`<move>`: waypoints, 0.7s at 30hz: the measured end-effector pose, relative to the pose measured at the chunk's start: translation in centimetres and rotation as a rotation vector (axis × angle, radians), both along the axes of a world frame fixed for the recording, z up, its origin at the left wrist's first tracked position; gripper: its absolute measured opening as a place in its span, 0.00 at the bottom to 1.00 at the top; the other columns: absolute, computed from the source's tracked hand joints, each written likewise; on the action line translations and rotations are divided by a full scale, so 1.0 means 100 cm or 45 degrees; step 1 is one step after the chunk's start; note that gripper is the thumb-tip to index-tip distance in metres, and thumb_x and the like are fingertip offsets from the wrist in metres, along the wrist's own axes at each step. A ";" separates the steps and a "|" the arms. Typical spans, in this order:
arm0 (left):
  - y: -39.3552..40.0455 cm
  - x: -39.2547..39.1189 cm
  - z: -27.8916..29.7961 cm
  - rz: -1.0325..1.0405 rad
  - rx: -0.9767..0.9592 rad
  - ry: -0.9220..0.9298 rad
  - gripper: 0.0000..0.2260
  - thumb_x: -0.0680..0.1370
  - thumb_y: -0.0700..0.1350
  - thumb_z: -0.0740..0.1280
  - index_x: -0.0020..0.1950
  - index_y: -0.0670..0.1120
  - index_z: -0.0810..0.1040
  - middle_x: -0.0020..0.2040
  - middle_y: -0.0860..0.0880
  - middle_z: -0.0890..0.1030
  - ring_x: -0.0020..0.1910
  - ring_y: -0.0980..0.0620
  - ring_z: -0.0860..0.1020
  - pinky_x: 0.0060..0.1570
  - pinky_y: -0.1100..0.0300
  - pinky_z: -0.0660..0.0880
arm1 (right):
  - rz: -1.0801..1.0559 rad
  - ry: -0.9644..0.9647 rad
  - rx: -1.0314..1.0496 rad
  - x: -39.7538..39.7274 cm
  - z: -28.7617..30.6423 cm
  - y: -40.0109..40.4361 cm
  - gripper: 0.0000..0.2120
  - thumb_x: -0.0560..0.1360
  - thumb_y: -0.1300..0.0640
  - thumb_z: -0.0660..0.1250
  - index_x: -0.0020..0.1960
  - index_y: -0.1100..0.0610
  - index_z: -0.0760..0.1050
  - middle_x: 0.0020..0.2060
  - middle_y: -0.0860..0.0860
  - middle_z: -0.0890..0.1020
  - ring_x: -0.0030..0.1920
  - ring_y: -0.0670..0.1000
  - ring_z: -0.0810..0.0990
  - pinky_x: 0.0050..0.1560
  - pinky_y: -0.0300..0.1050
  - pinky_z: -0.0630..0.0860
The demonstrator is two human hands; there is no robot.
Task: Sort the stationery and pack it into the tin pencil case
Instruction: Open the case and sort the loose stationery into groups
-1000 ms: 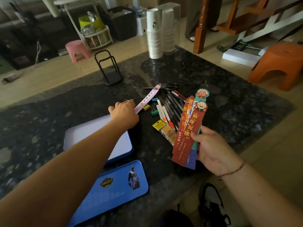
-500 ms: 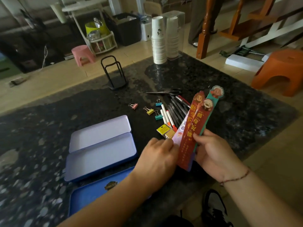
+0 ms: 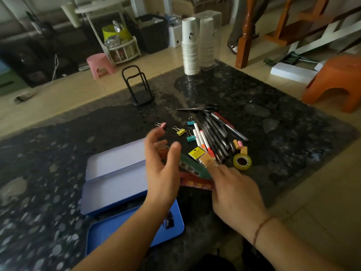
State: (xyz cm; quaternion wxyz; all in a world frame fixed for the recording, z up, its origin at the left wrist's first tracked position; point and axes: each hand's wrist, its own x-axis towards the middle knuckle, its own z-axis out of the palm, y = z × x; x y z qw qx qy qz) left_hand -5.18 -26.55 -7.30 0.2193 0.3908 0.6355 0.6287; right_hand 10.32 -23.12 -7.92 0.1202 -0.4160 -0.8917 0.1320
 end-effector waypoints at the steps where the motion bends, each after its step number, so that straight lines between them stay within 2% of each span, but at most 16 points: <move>1: 0.003 -0.002 -0.009 -0.009 -0.150 0.011 0.14 0.78 0.50 0.66 0.63 0.55 0.71 0.57 0.53 0.77 0.55 0.53 0.78 0.50 0.57 0.80 | -0.025 -0.042 -0.058 -0.002 -0.005 -0.001 0.28 0.75 0.51 0.64 0.73 0.50 0.59 0.64 0.48 0.73 0.59 0.49 0.75 0.52 0.44 0.77; 4: 0.004 -0.009 -0.027 0.033 -0.341 0.080 0.07 0.79 0.43 0.66 0.52 0.55 0.77 0.52 0.50 0.79 0.50 0.52 0.81 0.43 0.61 0.81 | -0.110 0.018 -0.172 -0.002 -0.011 0.001 0.26 0.76 0.51 0.65 0.72 0.49 0.61 0.64 0.46 0.74 0.61 0.47 0.75 0.55 0.44 0.78; 6: 0.001 -0.010 -0.025 0.027 -0.297 0.095 0.04 0.79 0.46 0.66 0.49 0.56 0.78 0.51 0.51 0.79 0.50 0.54 0.80 0.43 0.61 0.80 | -0.157 0.090 -0.233 0.002 -0.008 0.005 0.24 0.76 0.53 0.65 0.70 0.49 0.64 0.63 0.45 0.75 0.61 0.47 0.75 0.56 0.42 0.78; 9: 0.001 -0.011 -0.016 -0.003 -0.204 0.021 0.07 0.79 0.53 0.64 0.48 0.54 0.81 0.49 0.52 0.80 0.49 0.54 0.79 0.45 0.58 0.79 | -0.144 0.099 -0.175 0.014 0.003 0.018 0.22 0.76 0.57 0.64 0.69 0.49 0.68 0.62 0.45 0.75 0.60 0.47 0.75 0.54 0.40 0.76; 12: 0.008 -0.011 -0.013 0.007 -0.298 -0.106 0.05 0.80 0.47 0.65 0.50 0.52 0.80 0.46 0.53 0.81 0.47 0.53 0.80 0.45 0.57 0.80 | -0.062 0.046 -0.057 0.022 0.006 0.027 0.21 0.76 0.57 0.63 0.68 0.47 0.69 0.59 0.43 0.75 0.59 0.45 0.74 0.54 0.41 0.77; 15: 0.010 -0.004 -0.019 -0.277 -0.552 0.164 0.06 0.80 0.43 0.64 0.51 0.53 0.78 0.52 0.55 0.78 0.50 0.55 0.78 0.43 0.65 0.79 | -0.002 -0.066 -0.058 0.019 0.000 0.023 0.21 0.76 0.52 0.63 0.68 0.46 0.66 0.57 0.42 0.75 0.57 0.45 0.75 0.52 0.41 0.76; 17: 0.010 0.002 -0.025 -0.430 -0.652 0.479 0.07 0.80 0.43 0.63 0.51 0.54 0.77 0.53 0.55 0.75 0.52 0.58 0.75 0.49 0.67 0.75 | -0.003 -0.098 -0.063 0.013 -0.006 0.018 0.21 0.76 0.51 0.63 0.68 0.46 0.65 0.57 0.43 0.75 0.56 0.46 0.75 0.52 0.42 0.77; 19: 0.009 0.005 -0.030 -0.517 -0.604 0.705 0.07 0.81 0.44 0.62 0.52 0.52 0.79 0.53 0.55 0.76 0.54 0.58 0.72 0.58 0.63 0.71 | -0.014 -0.073 -0.058 0.009 -0.008 0.016 0.20 0.76 0.54 0.64 0.67 0.46 0.66 0.56 0.43 0.76 0.55 0.46 0.76 0.50 0.42 0.77; 21: 0.006 0.007 -0.028 -0.479 -0.473 0.737 0.06 0.80 0.46 0.63 0.52 0.52 0.80 0.51 0.55 0.77 0.53 0.59 0.73 0.56 0.62 0.71 | -0.022 -0.012 -0.065 0.009 -0.006 0.018 0.19 0.76 0.57 0.64 0.66 0.47 0.68 0.56 0.43 0.75 0.54 0.46 0.76 0.47 0.39 0.76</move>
